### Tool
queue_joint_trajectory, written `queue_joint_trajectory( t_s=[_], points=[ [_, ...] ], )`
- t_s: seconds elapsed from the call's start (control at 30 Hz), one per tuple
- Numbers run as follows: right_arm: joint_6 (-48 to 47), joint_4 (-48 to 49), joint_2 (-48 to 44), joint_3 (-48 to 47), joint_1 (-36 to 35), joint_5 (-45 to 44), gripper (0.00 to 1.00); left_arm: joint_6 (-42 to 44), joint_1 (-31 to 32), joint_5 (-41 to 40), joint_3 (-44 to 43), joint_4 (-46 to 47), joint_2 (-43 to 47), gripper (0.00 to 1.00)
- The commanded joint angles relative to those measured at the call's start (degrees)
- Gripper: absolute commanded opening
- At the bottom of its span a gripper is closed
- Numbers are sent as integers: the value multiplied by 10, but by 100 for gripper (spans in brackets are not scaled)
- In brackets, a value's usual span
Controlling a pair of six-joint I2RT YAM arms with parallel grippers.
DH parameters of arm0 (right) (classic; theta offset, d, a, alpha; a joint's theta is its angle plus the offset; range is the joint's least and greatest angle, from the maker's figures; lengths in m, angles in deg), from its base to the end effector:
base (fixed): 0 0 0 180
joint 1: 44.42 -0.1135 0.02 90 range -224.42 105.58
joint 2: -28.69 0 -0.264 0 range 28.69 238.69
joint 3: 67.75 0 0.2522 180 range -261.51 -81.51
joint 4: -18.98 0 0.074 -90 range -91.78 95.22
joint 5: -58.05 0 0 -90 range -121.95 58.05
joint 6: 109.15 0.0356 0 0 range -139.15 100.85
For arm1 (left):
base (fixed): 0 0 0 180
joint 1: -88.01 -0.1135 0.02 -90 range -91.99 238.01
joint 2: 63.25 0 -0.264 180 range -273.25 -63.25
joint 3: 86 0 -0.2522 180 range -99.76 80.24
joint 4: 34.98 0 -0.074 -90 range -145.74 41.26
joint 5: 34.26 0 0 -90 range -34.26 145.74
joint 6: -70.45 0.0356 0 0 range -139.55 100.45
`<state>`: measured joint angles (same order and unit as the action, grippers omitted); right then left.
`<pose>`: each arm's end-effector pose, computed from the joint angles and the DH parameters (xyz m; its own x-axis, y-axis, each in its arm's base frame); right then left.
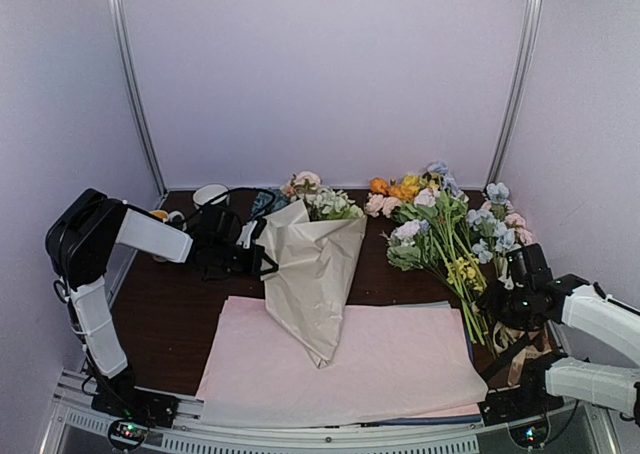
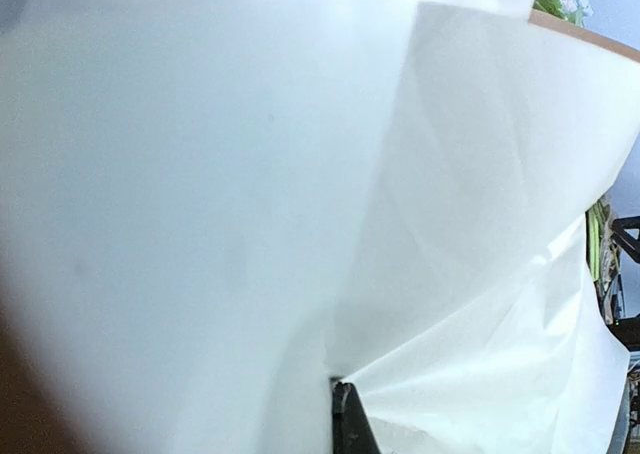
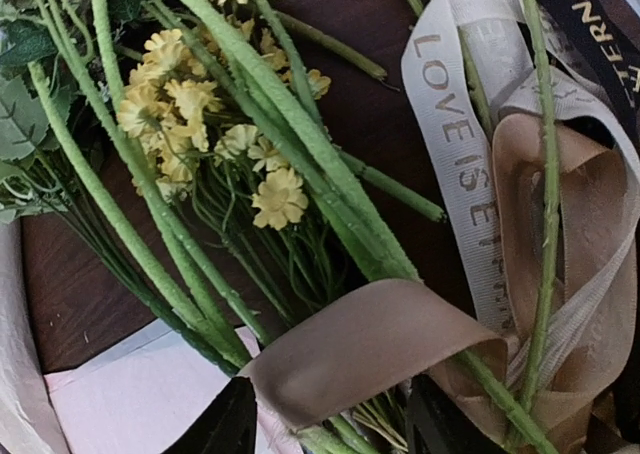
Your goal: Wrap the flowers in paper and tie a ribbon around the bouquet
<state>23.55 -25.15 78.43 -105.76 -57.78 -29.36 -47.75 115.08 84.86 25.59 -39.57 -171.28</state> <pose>0.1532 0.0380 0.1730 -0.7651 0.5146 -0.3871 0.3583 0.8397 0.4081 0.3228 -0.1844 0.1304 -0.8818 -0.0129 -0.4714 0.3307 0.6956 -0.6378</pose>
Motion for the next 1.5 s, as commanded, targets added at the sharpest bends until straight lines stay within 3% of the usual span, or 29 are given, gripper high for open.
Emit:
queue_joint_trajectory(
  t_s=[0.0, 0.2, 0.3, 0.43, 0.5, 0.63, 0.87, 0.97, 1.1, 1.2, 1.3, 1.47],
  points=[
    [60, 98, 6, 26, 25, 36, 51, 14, 1, 9, -10, 2, -3, 0],
    [66, 186, 48, 40, 42, 51, 47, 16, 1, 9, -12, -1, -3, 0],
    [59, 198, 72, 33, 43, 59, 39, 17, 1, 8, -15, -6, -3, 0],
    [48, 203, 87, 26, 49, 70, 7, 19, 1, 8, -17, -11, -4, 0],
    [31, 187, 71, 10, 52, 56, 0, 20, 1, 8, -18, -14, -4, 0],
    [-49, 91, 19, -85, 52, -13, 0, 24, 1, 6, -20, -18, -5, 0],
    [-258, 7, 3, -398, 52, -85, 0, 27, 1, 5, -22, -22, -9, 0],
    [-308, 33, 36, -571, 51, 31, 0, 29, 1, 4, -21, -24, -10, 0],
    [-273, 104, 81, -744, 46, 235, 0, 34, 1, -2, -21, -29, -10, 0],
    [-234, 201, 79, -780, 30, 316, 0, 37, 1, -6, -22, -33, -9, 0],
    [-204, 288, 61, -757, 10, 324, 0, 39, 1, -7, -22, -33, -11, 0],
    [-196, 285, 76, -662, -54, 287, 0, 37, 1, -6, -29, -35, -18, 0]
  ],
)
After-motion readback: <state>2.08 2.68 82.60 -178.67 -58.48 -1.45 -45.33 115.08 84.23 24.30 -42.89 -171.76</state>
